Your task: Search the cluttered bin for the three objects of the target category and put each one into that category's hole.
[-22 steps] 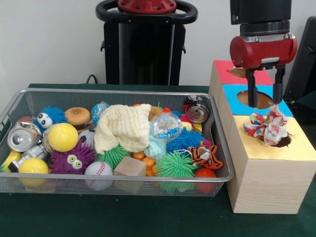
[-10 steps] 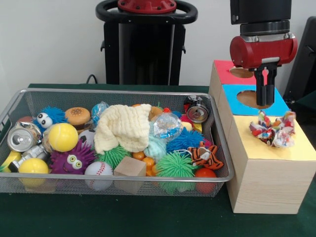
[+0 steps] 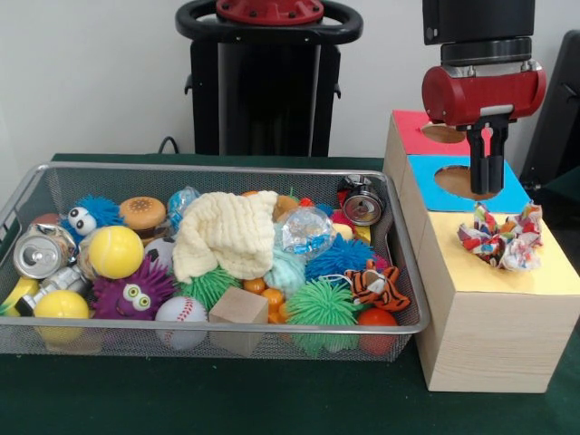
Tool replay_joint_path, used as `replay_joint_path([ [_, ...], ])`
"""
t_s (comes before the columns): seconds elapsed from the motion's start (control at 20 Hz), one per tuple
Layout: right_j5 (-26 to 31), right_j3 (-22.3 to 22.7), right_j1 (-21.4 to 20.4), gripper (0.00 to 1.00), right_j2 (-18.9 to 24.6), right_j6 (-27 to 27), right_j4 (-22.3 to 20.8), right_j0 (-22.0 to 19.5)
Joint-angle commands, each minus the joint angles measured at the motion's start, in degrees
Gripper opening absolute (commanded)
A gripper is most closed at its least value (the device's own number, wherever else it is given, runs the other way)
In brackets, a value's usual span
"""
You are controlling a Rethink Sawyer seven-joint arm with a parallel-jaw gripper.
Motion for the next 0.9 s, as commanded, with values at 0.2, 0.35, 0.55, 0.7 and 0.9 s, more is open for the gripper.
replay_joint_path([
  [0.2,4.25,2.09,1.45,0.00,1.76,5.23,0.44,-1.34],
  [0.35,4.28,1.77,1.54,0.00,1.54,5.04,0.18,-1.25],
  [0.55,2.80,2.41,2.23,0.00,3.15,4.97,0.69,-2.38],
  [0.7,1.94,2.71,2.56,0.00,3.94,4.92,0.70,-2.58],
  [0.9,0.63,2.72,3.54,0.00,5.13,4.86,0.61,-2.91],
])
